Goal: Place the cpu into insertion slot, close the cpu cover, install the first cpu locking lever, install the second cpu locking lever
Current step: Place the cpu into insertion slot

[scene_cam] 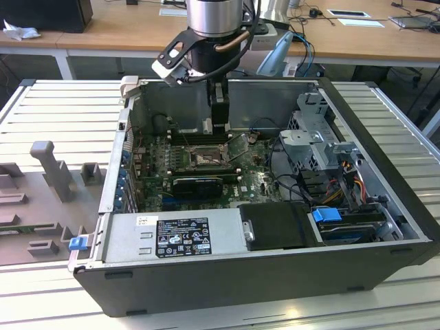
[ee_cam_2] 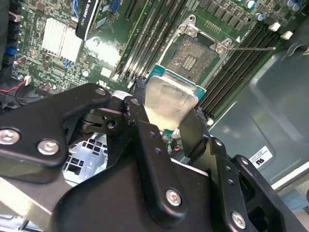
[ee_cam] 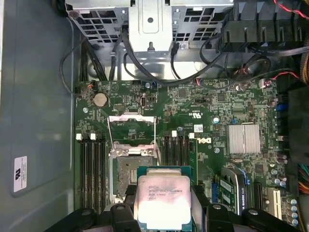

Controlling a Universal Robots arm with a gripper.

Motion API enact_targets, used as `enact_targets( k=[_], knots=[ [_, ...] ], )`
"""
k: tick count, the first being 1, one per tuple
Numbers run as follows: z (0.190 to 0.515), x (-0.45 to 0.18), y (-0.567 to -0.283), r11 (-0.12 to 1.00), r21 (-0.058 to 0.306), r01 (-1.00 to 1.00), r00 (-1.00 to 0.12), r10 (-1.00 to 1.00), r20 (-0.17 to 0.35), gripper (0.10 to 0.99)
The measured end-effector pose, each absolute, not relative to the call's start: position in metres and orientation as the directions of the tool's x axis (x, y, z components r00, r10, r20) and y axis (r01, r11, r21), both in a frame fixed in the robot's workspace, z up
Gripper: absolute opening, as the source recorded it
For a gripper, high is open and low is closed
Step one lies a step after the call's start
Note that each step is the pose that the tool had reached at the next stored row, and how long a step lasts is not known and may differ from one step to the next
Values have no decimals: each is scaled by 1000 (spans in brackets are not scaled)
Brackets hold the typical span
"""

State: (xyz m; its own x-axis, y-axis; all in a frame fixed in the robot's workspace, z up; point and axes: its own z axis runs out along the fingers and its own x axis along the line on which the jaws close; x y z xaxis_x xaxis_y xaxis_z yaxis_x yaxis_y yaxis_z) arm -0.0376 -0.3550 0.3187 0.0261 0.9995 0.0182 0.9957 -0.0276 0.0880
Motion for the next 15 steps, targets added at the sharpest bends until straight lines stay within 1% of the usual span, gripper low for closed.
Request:
enact_targets(
  k=[2, 3, 4, 5, 15],
  knots=[
    [317, -38, -354, -28, 88, 996, 26, 999, 18, 525],
    [312, -38, -349, -28, 88, 996, 26, 999, 18, 525],
    [300, -38, -344, -28, 88, 996, 27, 999, 19, 525],
    [296, -38, -344, -28, 88, 996, 27, 999, 19, 525],
    [289, -38, -344, -29, 88, 996, 27, 999, 20, 525]
  ],
)
